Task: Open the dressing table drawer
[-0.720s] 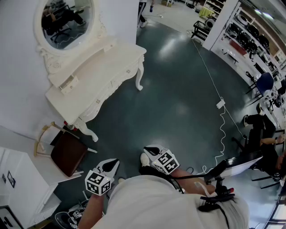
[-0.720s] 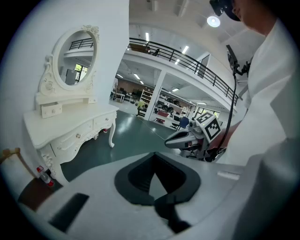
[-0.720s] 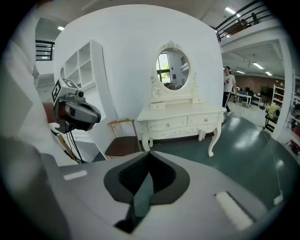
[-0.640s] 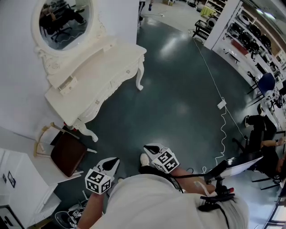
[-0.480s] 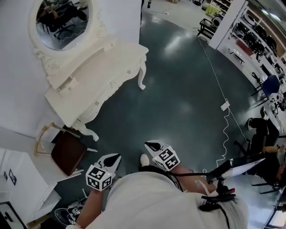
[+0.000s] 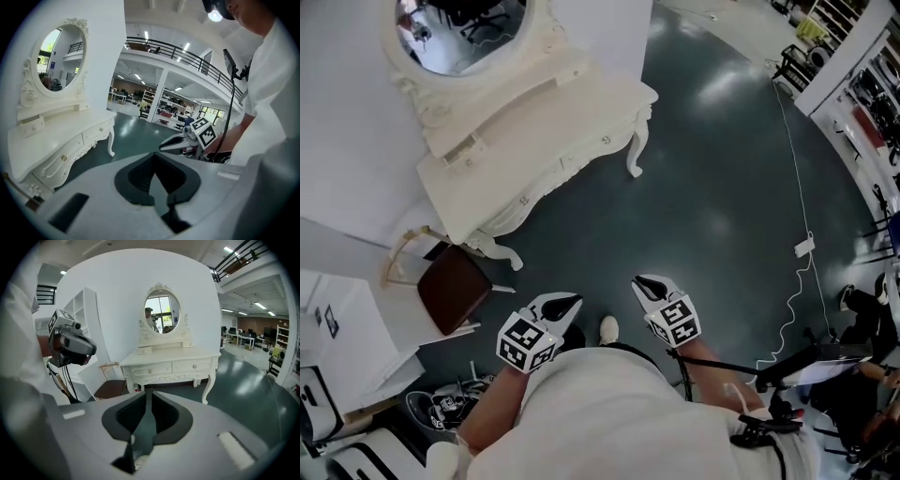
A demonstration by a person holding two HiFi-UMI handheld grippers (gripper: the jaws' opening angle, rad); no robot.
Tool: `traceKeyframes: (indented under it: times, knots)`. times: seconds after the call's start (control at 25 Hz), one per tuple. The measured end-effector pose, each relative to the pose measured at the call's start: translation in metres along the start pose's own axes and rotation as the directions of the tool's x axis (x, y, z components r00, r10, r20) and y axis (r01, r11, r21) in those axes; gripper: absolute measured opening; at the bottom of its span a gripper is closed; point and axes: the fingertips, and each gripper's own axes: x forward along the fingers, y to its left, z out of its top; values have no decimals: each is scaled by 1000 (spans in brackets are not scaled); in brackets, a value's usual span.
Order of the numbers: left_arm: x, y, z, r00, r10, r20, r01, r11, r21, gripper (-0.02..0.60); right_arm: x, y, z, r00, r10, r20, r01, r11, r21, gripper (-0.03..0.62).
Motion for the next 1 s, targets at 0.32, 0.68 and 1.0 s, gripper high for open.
traceKeyframes:
  times: [0.32, 0.68, 1.0]
  knots:
    - [32, 85, 26, 1000, 9, -5, -9, 999, -34, 2, 64, -58, 34, 1000, -12, -15, 12, 999, 50, 26]
    - [70, 200, 140, 994, -72, 76, 69, 997, 35, 2, 135, -142, 137, 995, -98, -36, 99, 995, 15, 26]
    - [67, 298, 172, 996, -51, 79, 51, 999, 0, 2, 211, -193, 214, 991, -132, -8, 132, 991, 31, 32]
